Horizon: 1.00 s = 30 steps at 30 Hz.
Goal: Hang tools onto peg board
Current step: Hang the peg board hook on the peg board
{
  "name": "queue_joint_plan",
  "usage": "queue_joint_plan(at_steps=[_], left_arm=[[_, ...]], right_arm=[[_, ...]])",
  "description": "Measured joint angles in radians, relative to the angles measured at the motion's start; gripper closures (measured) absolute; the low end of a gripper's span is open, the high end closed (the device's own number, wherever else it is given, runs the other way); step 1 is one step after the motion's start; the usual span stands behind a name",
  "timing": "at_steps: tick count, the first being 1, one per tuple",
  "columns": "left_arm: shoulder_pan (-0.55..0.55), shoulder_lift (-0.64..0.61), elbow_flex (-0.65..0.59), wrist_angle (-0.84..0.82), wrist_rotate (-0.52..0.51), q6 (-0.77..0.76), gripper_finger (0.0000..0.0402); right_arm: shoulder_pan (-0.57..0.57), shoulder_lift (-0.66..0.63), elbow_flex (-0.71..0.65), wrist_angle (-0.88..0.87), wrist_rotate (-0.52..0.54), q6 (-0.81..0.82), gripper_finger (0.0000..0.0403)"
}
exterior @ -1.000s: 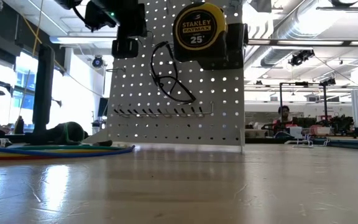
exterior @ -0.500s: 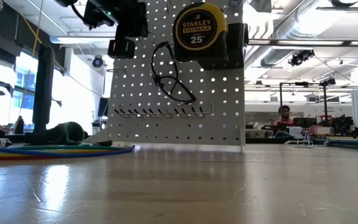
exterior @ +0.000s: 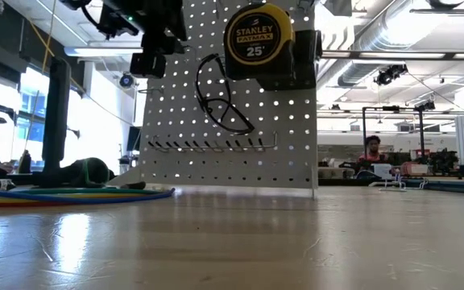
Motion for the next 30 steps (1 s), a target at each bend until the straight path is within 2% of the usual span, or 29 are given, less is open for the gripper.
queue_joint_plan(at_steps=[7,15,19,23,30], left_arm=[[0.0,-0.005,-0.008,-0.008,0.012,-0.002,0.0266],[-0.002,-0.01,-0.008,-0.047,0.05,0.001,0.0244],[-0.012,-0.053,-0.008,-0.19,0.065,0.01,0.0235],[-0.012,-0.121,-0.008,-0.375,0.063,-0.102,0.0225],[-0.009,-0.148,-0.008,-0.452,0.098,-0.1,0.0215]], right_arm=[[0.0,0.0,0.0,0.0,0.0,0.0,0.0247],[-0.001,0.0,0.0,0.004,0.0,0.008,0.0247],[-0.001,0.0,0.0,0.004,0.0,0.007,0.0247],[-0.001,0.0,0.0,0.004,0.0,0.006,0.0247],[-0.005,0.0,0.0,0.004,0.0,0.005,0.0247]])
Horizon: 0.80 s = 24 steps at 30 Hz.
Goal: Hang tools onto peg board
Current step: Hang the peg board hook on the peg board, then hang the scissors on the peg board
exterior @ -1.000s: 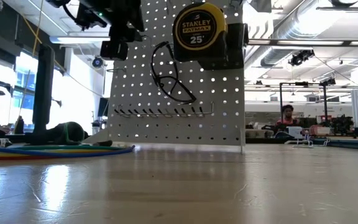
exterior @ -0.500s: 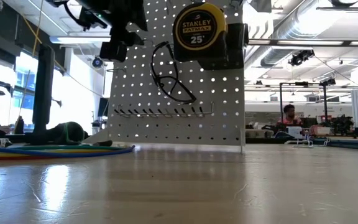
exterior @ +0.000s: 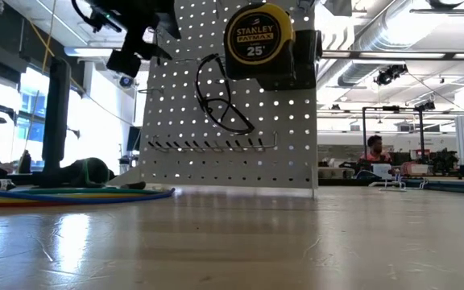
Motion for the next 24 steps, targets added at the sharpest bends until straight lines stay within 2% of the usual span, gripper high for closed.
queue_joint_plan(at_steps=[6,14,20,24], left_arm=[[0.0,0.005,0.0,-0.164,0.081,-0.154,0.0213],[-0.023,0.003,0.0,-0.344,0.118,-0.221,0.0213],[-0.064,0.003,0.0,-0.518,0.22,-0.318,0.0213],[-0.134,0.003,0.0,-0.615,0.307,-0.347,0.0213]], right_arm=[[0.0,0.0,0.0,0.0,0.0,0.002,0.0247],[0.0,0.0,0.0,0.004,-0.002,0.015,0.0247],[0.0,0.0,0.0,0.004,-0.004,0.022,0.0247],[0.0,0.0,0.0,0.003,-0.005,0.021,0.0247]])
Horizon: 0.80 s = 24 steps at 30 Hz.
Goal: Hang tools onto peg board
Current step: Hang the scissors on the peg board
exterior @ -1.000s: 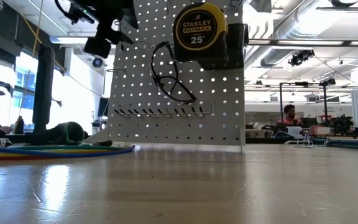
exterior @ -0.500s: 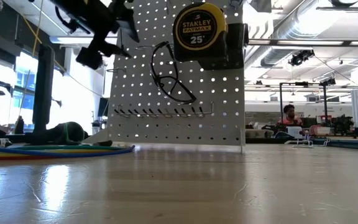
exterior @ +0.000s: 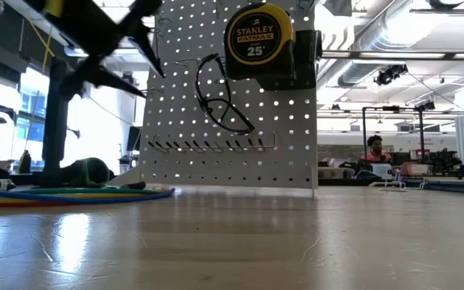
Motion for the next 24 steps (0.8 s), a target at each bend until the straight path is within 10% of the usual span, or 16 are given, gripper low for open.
queue_joint_plan(at_steps=[10,18,24], left_arm=[[-0.226,-0.011,0.0,-0.119,0.527,0.359,0.0213],[-0.08,-0.013,0.041,-0.143,1.036,0.904,0.0213],[0.0,-0.013,0.161,-0.534,1.342,1.193,0.0213]], right_arm=[[-0.002,0.0,0.0,-0.021,0.0,-0.03,0.0247],[-0.005,0.0,0.0,-0.032,-0.02,-0.1,0.0247],[-0.006,0.0,0.0,-0.097,-0.021,-0.087,0.0247]])
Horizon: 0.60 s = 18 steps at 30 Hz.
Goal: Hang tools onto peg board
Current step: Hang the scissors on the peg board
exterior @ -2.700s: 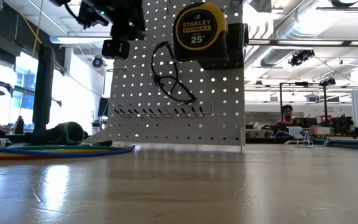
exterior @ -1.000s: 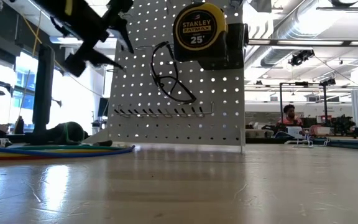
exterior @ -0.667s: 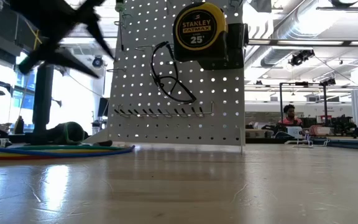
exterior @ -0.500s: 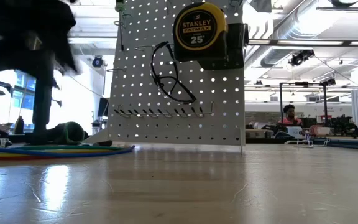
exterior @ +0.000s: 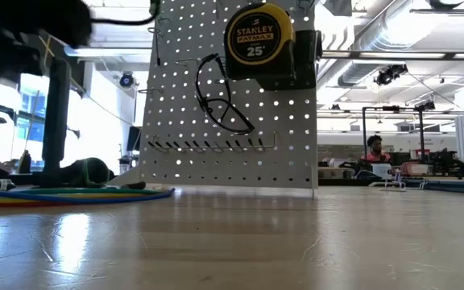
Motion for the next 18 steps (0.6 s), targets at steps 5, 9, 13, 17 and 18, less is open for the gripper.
queue_joint_plan(at_steps=[5,9,13,17,18], left_arm=[[-0.077,-0.051,0.013,-0.165,-0.023,0.203,0.0213],[-0.194,-0.105,-0.063,-0.116,-0.071,0.333,0.0213],[-0.3,-0.124,-0.179,-0.012,-0.156,0.443,0.0213],[-0.348,-0.119,-0.282,0.05,-0.208,0.509,0.0213],[-0.358,-0.119,-0.304,0.071,-0.185,0.514,0.0213]], right_arm=[[-0.022,0.0,0.0,-0.021,0.0,0.067,0.0247],[-0.052,0.0,0.0,-0.02,0.002,0.117,0.0247],[-0.093,0.0,0.0,-0.017,0.007,0.14,0.0247],[-0.134,0.0,0.0,-0.013,-0.001,0.163,0.0247],[-0.142,0.0,0.0,-0.008,-0.009,0.163,0.0247]])
